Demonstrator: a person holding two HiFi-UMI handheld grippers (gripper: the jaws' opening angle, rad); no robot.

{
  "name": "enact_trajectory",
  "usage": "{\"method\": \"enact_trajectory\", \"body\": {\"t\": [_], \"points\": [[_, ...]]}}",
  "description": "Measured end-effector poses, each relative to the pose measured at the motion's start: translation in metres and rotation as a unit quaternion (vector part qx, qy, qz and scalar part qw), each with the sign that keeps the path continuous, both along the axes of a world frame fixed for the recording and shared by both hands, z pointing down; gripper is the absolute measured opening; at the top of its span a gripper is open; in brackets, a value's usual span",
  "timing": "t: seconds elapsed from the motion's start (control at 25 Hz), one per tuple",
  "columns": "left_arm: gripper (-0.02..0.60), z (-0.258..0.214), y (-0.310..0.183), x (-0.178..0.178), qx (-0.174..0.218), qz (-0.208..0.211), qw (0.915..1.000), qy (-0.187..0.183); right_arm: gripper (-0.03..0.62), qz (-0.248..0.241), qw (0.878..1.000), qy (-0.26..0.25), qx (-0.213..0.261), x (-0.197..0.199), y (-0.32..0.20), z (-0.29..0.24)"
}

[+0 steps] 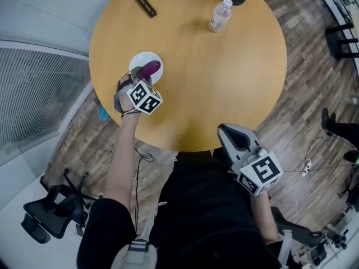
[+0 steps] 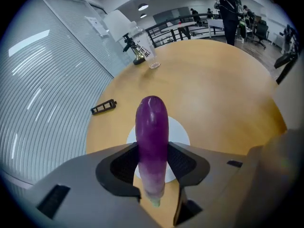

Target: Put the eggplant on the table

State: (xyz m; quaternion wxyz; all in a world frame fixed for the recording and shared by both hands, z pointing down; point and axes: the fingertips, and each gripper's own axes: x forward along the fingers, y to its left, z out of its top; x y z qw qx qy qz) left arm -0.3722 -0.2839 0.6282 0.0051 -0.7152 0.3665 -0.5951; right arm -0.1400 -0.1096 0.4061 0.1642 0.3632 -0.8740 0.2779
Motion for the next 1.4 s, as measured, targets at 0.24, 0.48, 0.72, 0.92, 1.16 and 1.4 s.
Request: {"method": "enact_trajectory", "body": {"t": [0.24,0.48,0.72,0.92,1.16,1.4], "points": [[0.201,0.023,-0.015,-0.004,-0.027,0.011,0.9994,-0.021,0.021,0.008,1.0,0.007,-0.006,0.004,-0.006,0.004],[0.206,0.03,-0.024,-0.004,-0.028,0.036,0.997,-0.062,0.021,0.016,1.0,0.006,-0.015,0.009,-0.013,0.008],[0.209,0.036,-0.027,-0.009,-0.024,0.055,0.9935,-0.097,0.021,0.017,1.0,0.003,-0.017,0.01,-0.017,0.009],[0.21,0.039,-0.028,-0.009,-0.021,0.063,0.9917,-0.11,0.021,0.017,1.0,0.003,-0.018,0.009,-0.017,0.012],[0.213,0.038,-0.028,-0.009,-0.02,0.064,0.9916,-0.111,0.021,0.015,1.0,0.003,-0.017,0.009,-0.015,0.011],[0.23,0.033,-0.027,-0.01,-0.025,0.064,0.9926,-0.1,0.021,0.015,1.0,0.003,-0.015,0.009,-0.014,0.011]]}}
